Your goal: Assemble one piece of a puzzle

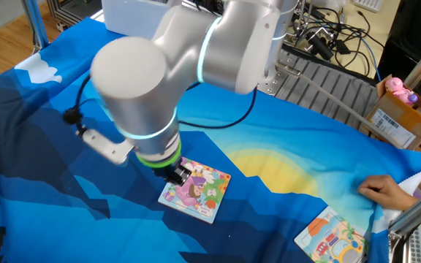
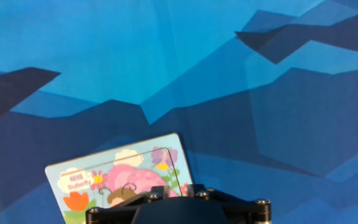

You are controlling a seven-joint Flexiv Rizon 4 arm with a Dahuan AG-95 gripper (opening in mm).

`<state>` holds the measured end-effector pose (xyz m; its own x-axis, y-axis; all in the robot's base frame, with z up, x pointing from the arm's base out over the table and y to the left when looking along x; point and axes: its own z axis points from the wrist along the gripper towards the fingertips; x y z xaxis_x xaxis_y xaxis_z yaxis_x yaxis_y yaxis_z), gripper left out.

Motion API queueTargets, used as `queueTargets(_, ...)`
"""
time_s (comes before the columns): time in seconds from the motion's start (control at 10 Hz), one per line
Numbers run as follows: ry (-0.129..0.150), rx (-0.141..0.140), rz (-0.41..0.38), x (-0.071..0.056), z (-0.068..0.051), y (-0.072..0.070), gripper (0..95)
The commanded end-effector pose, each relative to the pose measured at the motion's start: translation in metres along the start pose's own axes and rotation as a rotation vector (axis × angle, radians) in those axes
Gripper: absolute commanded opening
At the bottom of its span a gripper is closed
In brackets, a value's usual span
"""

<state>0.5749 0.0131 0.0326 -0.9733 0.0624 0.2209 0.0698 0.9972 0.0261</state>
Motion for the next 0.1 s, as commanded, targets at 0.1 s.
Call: queueTargets(0.1, 0.038, 0.008, 0.02, 0.0009, -0.0002, 0.0, 0.0)
